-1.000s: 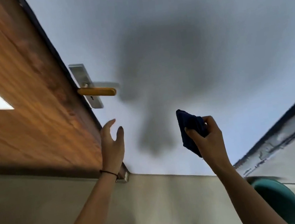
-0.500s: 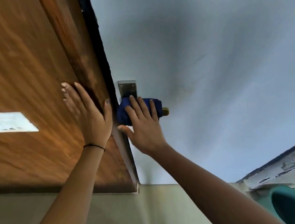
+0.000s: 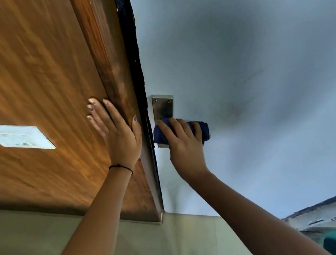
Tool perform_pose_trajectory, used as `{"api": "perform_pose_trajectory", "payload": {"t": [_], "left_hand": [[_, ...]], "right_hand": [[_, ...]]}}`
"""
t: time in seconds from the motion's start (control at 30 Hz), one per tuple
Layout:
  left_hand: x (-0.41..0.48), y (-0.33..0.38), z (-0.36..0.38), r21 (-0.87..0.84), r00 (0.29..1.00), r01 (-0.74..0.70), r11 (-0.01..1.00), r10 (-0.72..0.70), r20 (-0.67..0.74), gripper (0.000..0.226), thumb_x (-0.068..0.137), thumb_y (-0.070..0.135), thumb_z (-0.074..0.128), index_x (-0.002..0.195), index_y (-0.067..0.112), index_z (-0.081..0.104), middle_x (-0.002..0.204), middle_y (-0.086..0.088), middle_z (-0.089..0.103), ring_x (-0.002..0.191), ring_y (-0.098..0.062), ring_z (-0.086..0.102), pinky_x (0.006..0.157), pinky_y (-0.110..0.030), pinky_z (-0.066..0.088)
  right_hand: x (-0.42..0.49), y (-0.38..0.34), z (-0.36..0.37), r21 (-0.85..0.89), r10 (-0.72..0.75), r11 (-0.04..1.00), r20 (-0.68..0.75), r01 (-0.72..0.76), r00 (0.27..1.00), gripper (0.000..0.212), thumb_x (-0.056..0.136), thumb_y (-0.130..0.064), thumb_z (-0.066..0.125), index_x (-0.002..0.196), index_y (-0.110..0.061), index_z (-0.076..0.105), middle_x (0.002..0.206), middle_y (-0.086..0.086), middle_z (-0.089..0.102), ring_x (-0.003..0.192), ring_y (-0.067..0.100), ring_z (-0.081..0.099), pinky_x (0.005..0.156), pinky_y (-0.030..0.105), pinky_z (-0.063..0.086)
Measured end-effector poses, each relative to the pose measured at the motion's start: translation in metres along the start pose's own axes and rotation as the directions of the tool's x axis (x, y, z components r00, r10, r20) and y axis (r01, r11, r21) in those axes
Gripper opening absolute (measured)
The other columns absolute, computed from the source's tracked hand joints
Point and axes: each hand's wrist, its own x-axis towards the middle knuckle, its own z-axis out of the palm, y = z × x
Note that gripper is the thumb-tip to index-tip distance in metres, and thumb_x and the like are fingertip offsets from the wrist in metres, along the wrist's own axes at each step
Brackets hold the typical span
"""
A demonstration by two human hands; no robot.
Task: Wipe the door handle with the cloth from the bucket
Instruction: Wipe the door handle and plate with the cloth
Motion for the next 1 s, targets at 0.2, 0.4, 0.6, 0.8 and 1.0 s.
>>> {"api": "perform_pose_trajectory", "payload": {"t": [0.2,0.4,0.6,0.8,1.0], "left_hand": [[-0.003,-0.011,0.006,-0.018,0.997,-0.074,0.997,0.074,-0.023,0.067,0.096,0.032,0.042,0.141,-0.004,0.007,0.142,-0.034,0.016,0.137,-0.044,0.007,0.117,-0.038,-0.009],[-0.006,-0.034,0.005,-0.039,0.967,-0.253,0.967,0.254,0.017,0.078,0.097,0.045,0.033,0.147,0.014,-0.019,0.156,-0.005,-0.027,0.143,-0.015,-0.024,0.117,-0.038,-0.011],[-0.01,-0.043,0.009,-0.043,0.952,-0.306,0.951,0.306,-0.002,0.079,0.095,0.046,0.033,0.148,0.012,-0.015,0.155,-0.012,-0.022,0.144,-0.017,-0.023,0.118,-0.038,-0.011],[-0.011,-0.044,0.009,-0.075,0.948,-0.317,0.945,0.319,0.017,0.08,0.095,0.042,0.037,0.148,0.01,-0.014,0.144,-0.025,0.008,0.143,-0.019,-0.024,0.117,-0.04,-0.01],[-0.011,-0.045,0.008,-0.068,0.944,-0.327,0.942,0.329,0.019,0.08,0.096,0.043,0.037,0.148,0.01,-0.014,0.156,-0.013,-0.022,0.143,-0.02,-0.024,0.118,-0.04,-0.011]], "right_hand": [[-0.015,0.026,0.001,-0.093,-0.073,0.994,-0.093,0.065,0.993,0.049,0.085,0.001,0.058,0.13,-0.017,0.06,0.13,0.011,0.065,0.121,0.033,0.059,0.103,0.051,0.041],[0.003,-0.032,0.016,-0.101,-0.115,0.988,-0.02,0.113,0.993,0.047,0.091,-0.01,0.036,0.131,-0.017,0.059,0.134,0.008,0.062,0.13,0.031,0.052,0.11,0.05,0.027],[-0.023,0.014,0.003,-0.164,0.098,0.979,-0.129,-0.118,0.987,0.047,0.085,0.003,0.055,0.129,-0.014,0.06,0.131,0.013,0.063,0.123,0.034,0.056,0.103,0.052,0.041],[-0.001,-0.039,0.018,-0.174,0.085,0.98,-0.069,-0.095,0.994,0.047,0.088,-0.007,0.042,0.131,-0.017,0.057,0.134,0.009,0.061,0.128,0.03,0.053,0.109,0.051,0.035],[-0.012,-0.009,0.006,-0.164,0.177,0.967,-0.113,-0.194,0.978,0.048,0.084,0.002,0.057,0.129,-0.016,0.059,0.132,0.009,0.062,0.125,0.03,0.056,0.108,0.05,0.037]]}}
